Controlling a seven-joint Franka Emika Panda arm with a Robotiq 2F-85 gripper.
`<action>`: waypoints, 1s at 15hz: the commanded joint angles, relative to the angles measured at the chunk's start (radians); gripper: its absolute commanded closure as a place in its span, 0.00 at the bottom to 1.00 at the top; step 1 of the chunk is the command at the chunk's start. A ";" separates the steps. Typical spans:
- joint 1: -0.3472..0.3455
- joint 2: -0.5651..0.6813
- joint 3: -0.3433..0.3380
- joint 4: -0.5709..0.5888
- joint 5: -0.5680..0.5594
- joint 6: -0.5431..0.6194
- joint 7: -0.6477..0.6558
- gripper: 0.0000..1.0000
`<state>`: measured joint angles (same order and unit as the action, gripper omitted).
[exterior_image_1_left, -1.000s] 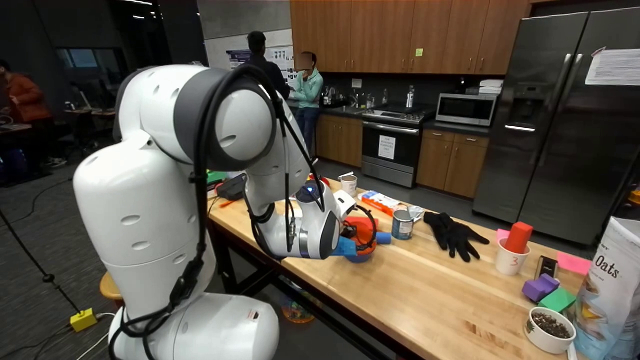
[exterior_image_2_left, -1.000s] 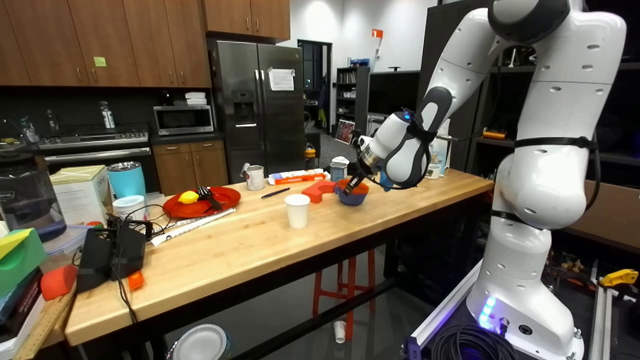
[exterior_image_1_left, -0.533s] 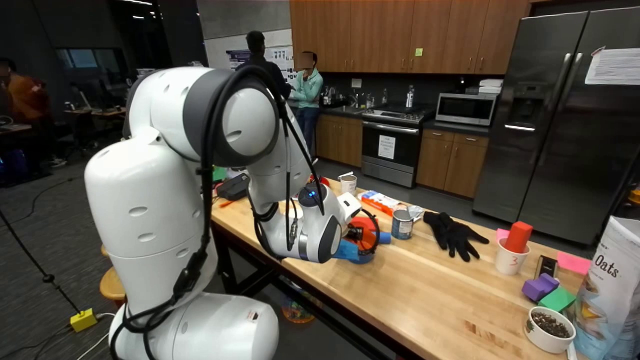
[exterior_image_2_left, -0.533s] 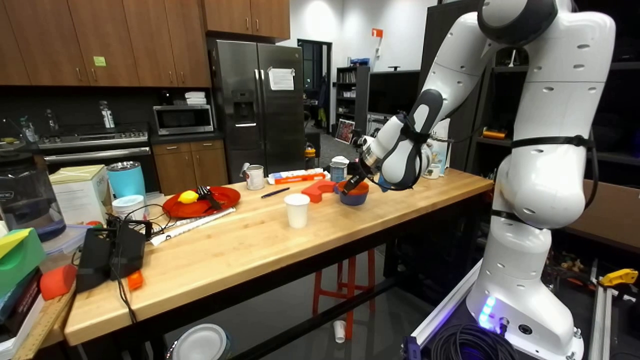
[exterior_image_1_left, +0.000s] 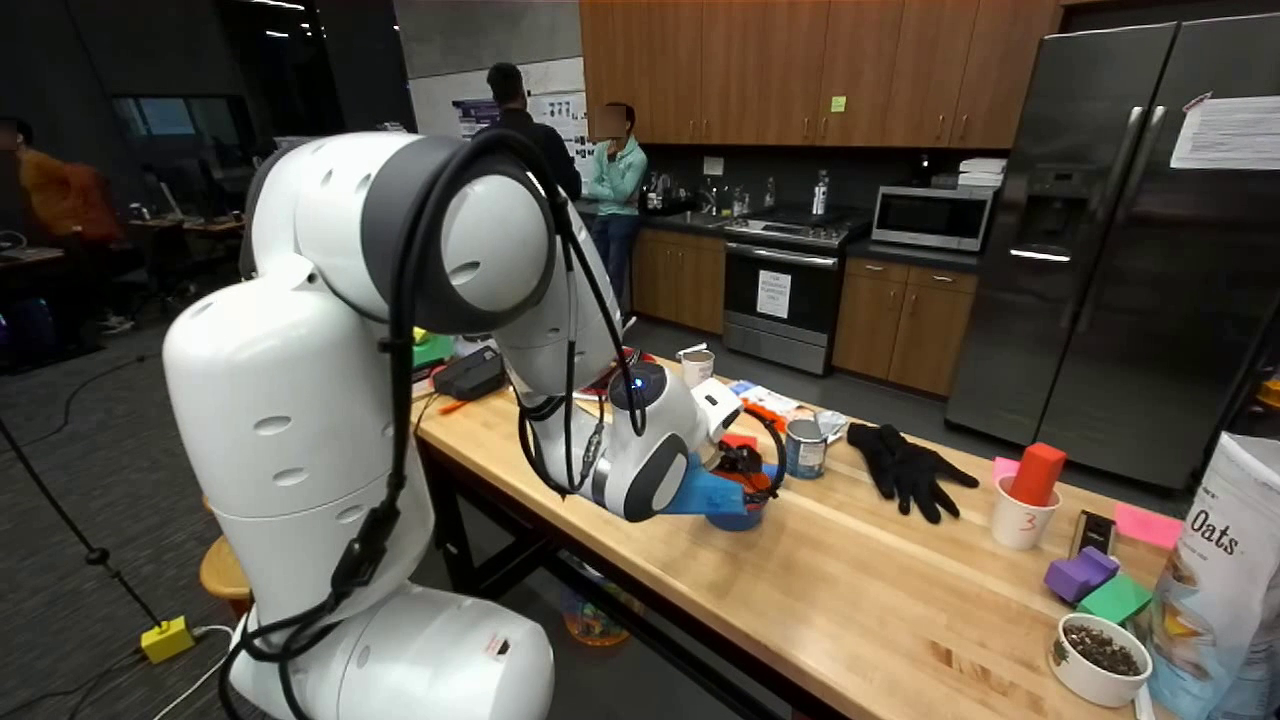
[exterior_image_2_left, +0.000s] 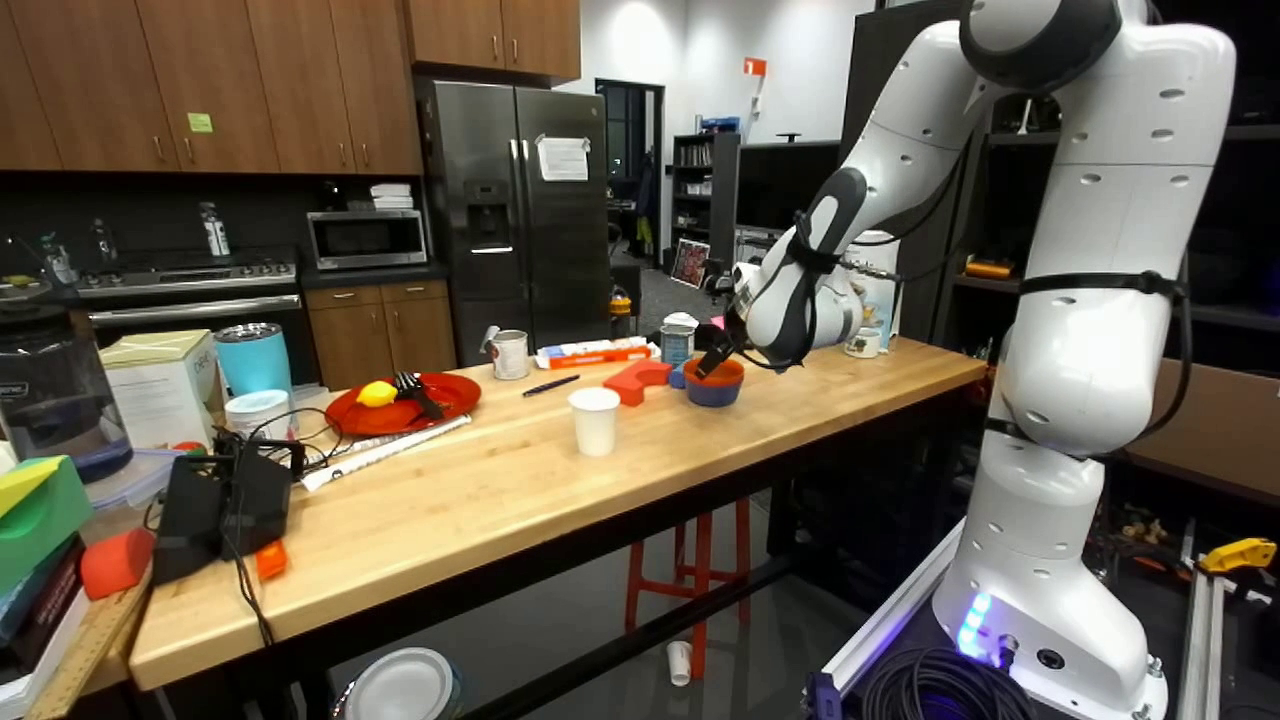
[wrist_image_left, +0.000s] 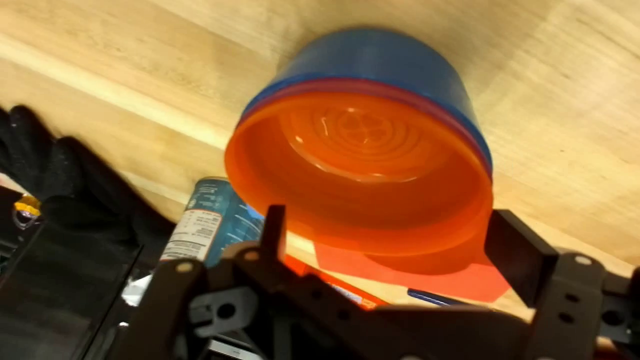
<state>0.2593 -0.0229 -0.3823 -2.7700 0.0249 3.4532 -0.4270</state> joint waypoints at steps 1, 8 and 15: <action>-0.082 -0.091 0.035 -0.031 0.174 0.000 -0.275 0.00; -0.585 -0.269 0.466 -0.006 0.587 0.004 -0.813 0.00; -0.886 -0.541 1.025 -0.026 1.185 0.004 -1.139 0.00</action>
<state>-0.5485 -0.4458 0.4482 -2.7702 1.0153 3.4571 -1.4867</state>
